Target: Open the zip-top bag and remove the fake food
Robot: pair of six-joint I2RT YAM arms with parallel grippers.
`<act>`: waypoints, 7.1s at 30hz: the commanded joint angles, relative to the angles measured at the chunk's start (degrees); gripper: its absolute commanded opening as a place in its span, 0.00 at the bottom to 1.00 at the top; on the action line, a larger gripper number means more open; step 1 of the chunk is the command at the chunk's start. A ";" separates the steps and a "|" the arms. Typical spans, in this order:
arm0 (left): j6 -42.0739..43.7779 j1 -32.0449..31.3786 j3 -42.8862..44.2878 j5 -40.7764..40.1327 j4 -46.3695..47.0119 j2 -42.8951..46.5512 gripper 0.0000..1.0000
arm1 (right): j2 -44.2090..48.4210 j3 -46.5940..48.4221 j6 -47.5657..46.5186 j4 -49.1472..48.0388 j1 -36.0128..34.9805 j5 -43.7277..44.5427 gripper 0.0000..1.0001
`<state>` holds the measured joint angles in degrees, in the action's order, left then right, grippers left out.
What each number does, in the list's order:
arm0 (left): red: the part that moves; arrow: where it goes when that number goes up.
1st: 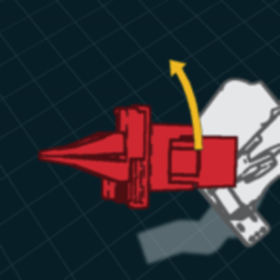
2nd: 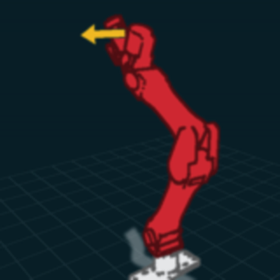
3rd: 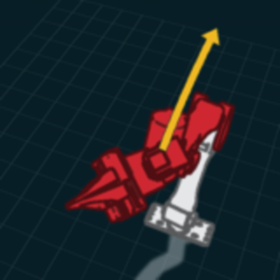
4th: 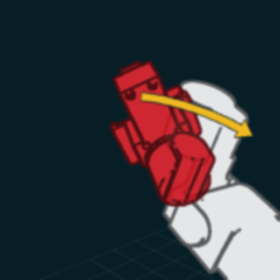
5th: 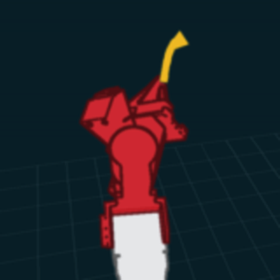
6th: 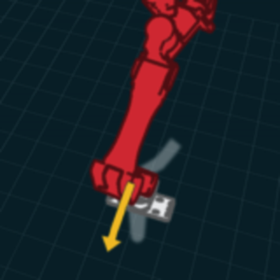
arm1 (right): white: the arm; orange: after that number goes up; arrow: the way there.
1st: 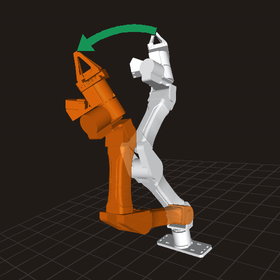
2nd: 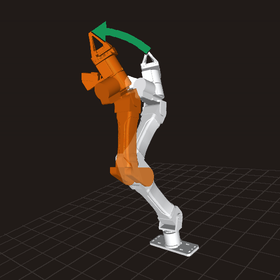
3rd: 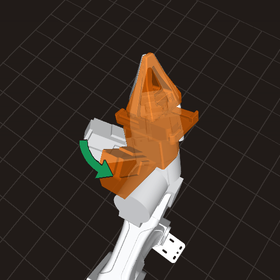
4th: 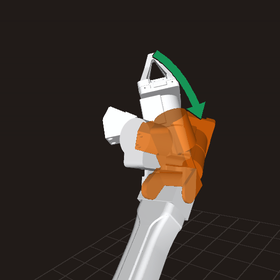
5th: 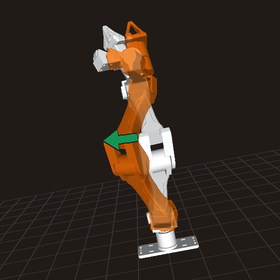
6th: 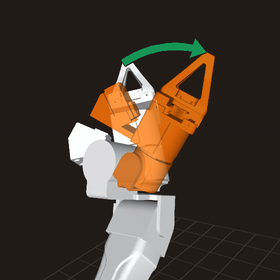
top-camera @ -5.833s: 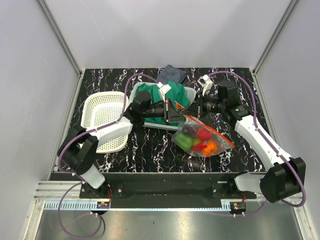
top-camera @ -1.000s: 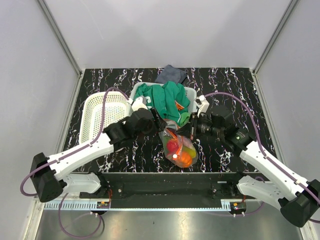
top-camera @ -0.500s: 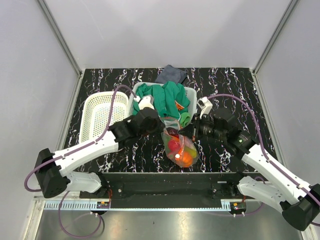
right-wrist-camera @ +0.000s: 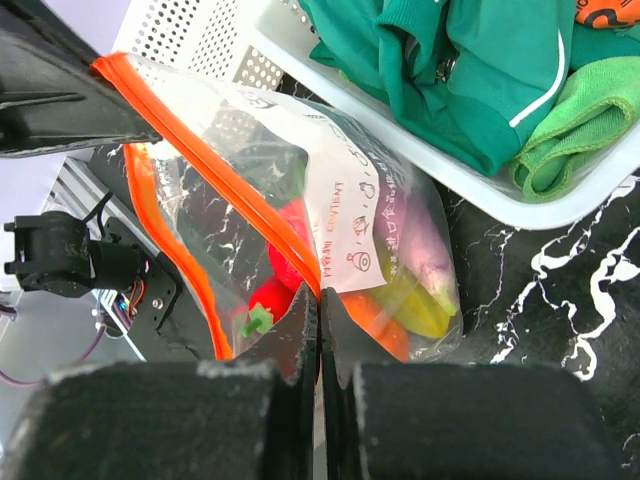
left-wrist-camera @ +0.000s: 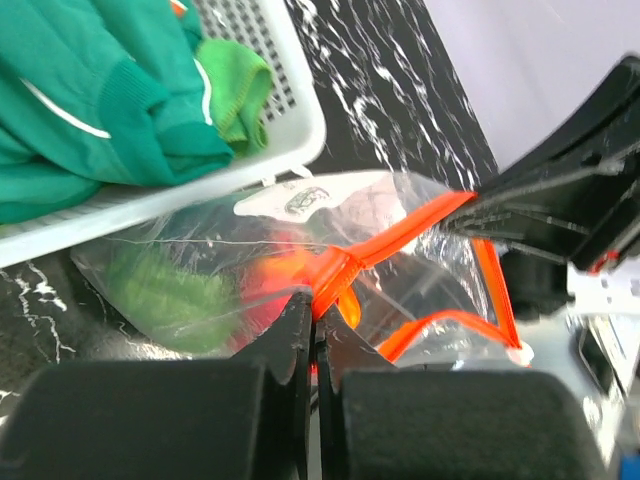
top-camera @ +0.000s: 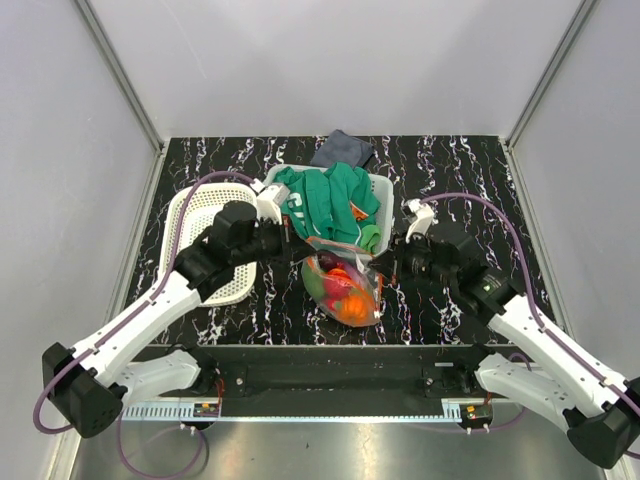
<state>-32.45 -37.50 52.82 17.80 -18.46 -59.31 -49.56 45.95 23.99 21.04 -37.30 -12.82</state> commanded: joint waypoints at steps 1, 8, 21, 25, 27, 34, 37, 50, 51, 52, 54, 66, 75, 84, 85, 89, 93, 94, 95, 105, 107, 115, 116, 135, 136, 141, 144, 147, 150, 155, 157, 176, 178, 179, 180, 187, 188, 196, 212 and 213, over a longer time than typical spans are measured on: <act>4.06 2.43 -0.87 8.83 2.37 -0.20 0.00 | 3.15 -0.43 -0.61 1.55 -0.23 3.15 0.00; 9.94 3.48 1.58 15.32 1.06 -0.63 0.00 | 6.31 1.24 -0.52 3.75 -0.23 7.46 0.00; 2.74 -2.48 8.70 13.85 5.45 1.39 0.36 | 1.40 1.07 0.27 -0.47 -0.32 0.78 0.00; 1.34 -11.78 11.87 3.59 5.45 -2.46 0.30 | 1.75 1.42 0.62 -0.82 -0.32 0.43 0.00; 1.07 -13.56 12.75 0.32 5.19 -4.05 0.27 | 2.01 1.59 1.32 -0.82 -0.23 0.34 0.00; 2.91 -16.20 16.17 -14.01 0.36 -11.79 0.17 | 3.68 3.09 2.38 -0.82 -0.32 -0.10 0.00; 4.14 -16.90 17.84 -14.28 -1.57 -14.95 0.16 | 3.59 3.09 2.29 -0.73 -0.32 -0.10 0.00; 9.50 -19.90 16.71 -17.36 -5.71 -19.09 0.26 | 3.77 3.00 2.38 -0.91 -0.32 -0.45 0.00; 9.94 -20.16 16.44 -17.62 -6.15 -19.26 0.26 | 3.77 2.91 2.38 -0.91 -0.32 -0.45 0.00; 10.21 -20.33 16.01 -17.63 -6.33 -19.35 0.27 | 3.77 2.83 2.47 -0.82 -0.32 -0.37 0.00; 10.47 -20.69 15.13 -17.63 -6.33 -19.27 0.27 | 3.86 2.56 2.38 -1.00 -0.23 -0.28 0.00; 9.95 -22.80 11.26 -24.21 -7.73 -20.41 0.50 | 3.95 1.42 2.91 -1.00 -0.23 -0.54 0.00; 9.60 -23.50 8.80 -31.16 -7.12 -23.47 0.72 | 3.86 -0.34 3.96 -1.70 -0.23 -1.16 0.00; 7.75 -24.11 4.32 -33.45 -7.03 -22.52 0.74 | 2.45 -2.62 4.84 -3.98 -0.32 -2.30 0.00; 7.75 -24.20 3.96 -33.27 -6.77 -22.60 0.74 | 2.10 -2.89 4.84 -4.33 -0.32 -2.47 0.00; 7.84 -24.20 1.24 -32.04 -5.45 -23.22 0.66 | 0.35 -3.77 5.10 -6.62 -0.32 -3.53 0.00; 7.40 -24.20 0.97 -32.04 -5.10 -21.91 0.41 | -0.71 -4.12 5.10 -7.41 -0.32 -3.79 0.00; 7.66 -24.20 1.41 -32.04 -5.18 -21.38 0.36 | -0.71 -4.38 5.10 -7.68 -0.23 -3.71 0.00; 7.92 -24.20 1.67 -31.61 -5.27 -20.07 0.28 | -0.80 -4.47 5.10 -7.76 -0.32 -3.79 0.00; 9.51 -23.77 5.89 -28.35 -4.66 -10.14 0.00 | -1.15 -5.96 5.28 -9.08 -0.32 -4.41 0.00; 9.16 -22.89 5.81 -28.26 -3.78 -6.62 0.00 | -1.33 -5.88 5.37 -9.52 -0.32 -4.76 0.00; 10.82 -17.18 3.87 -29.06 -4.04 7.79 0.00 | -1.94 -5.00 5.02 -9.88 -0.32 -4.93 0.00; 10.91 -15.95 3.79 -29.40 -5.17 10.07 0.00 | -1.94 -4.91 4.84 -9.79 -0.32 -4.93 0.00; -11.40 24.04 -12.02 -33.28 -19.08 4.20 0.04 | -0.89 -4.65 5.02 -9.08 -0.32 -5.55 0.00; -11.58 24.22 -12.47 -32.92 -18.11 3.51 0.13 | -0.89 -4.47 5.10 -9.00 -0.32 -5.72 0.00; -12.20 26.24 -14.23 -30.81 -16.53 3.23 0.48 | -0.89 -4.12 5.28 -8.82 -0.32 -6.43 0.00; -11.68 26.86 -14.50 -29.76 -16.70 3.15 0.71 | -0.98 -3.94 5.28 -8.82 -0.23 -6.69 0.00; -11.33 27.04 -13.88 -29.32 -17.83 3.41 0.93 | -1.06 -3.85 5.19 -8.82 -0.23 -7.04 0.00; -10.01 27.04 -12.66 -27.57 -18.98 3.76 0.99 | -1.15 -3.77 5.10 -8.73 -0.23 -7.13 0.00; -5.27 26.77 -9.14 -15.29 -15.75 6.48 0.89 | -1.85 -3.24 5.10 -8.82 -0.23 -7.48 0.00; -4.56 25.38 -8.44 -7.63 -13.28 9.38 0.76 | -2.20 -2.98 5.10 -8.73 -0.23 -7.83 0.00; 8.36 -21.39 9.23 -22.36 -10.63 -5.53 0.34 | -1.59 -1.22 5.37 -6.97 -0.23 -8.80 0.00; 8.45 -22.35 11.07 -23.16 -11.16 -7.83 0.33 | -1.42 -1.22 5.28 -6.80 -0.32 -8.71 0.00; 8.45 -22.62 11.86 -24.38 -11.94 -8.88 0.33 | -1.42 -1.22 5.37 -6.71 -0.23 -8.71 0.00; 8.37 -22.71 12.74 -24.92 -12.73 -11.33 0.33 | -1.42 -1.22 5.28 -6.71 -0.32 -8.71 0.00; 5.83 -22.89 15.48 -24.57 -20.83 -17.77 0.27 | -1.15 -1.13 4.75 -5.92 -0.32 -8.01 0.00; 5.21 -22.89 13.47 -24.31 -20.57 -17.34 0.27 | -1.24 -1.22 4.75 -5.92 -0.32 -7.84 0.00; 0.55 -26.04 5.72 -21.85 -17.23 -13.99 0.27 | -2.38 -2.27 5.02 -6.53 -0.23 -8.19 0.00; -7.37 -29.04 -6.85 -21.84 -6.16 -13.81 0.52 | -3.53 -6.84 8.97 -10.49 -0.41 -9.24 0.00; -7.54 -29.30 -7.55 -22.28 -5.89 -14.08 0.54 | -3.44 -7.45 9.06 -10.75 -0.41 -9.33 0.00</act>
<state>-37.15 -66.19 47.46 -3.31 -28.32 -73.87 -53.08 39.90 31.68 13.89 -37.50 -21.65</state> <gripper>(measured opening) 0.512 0.010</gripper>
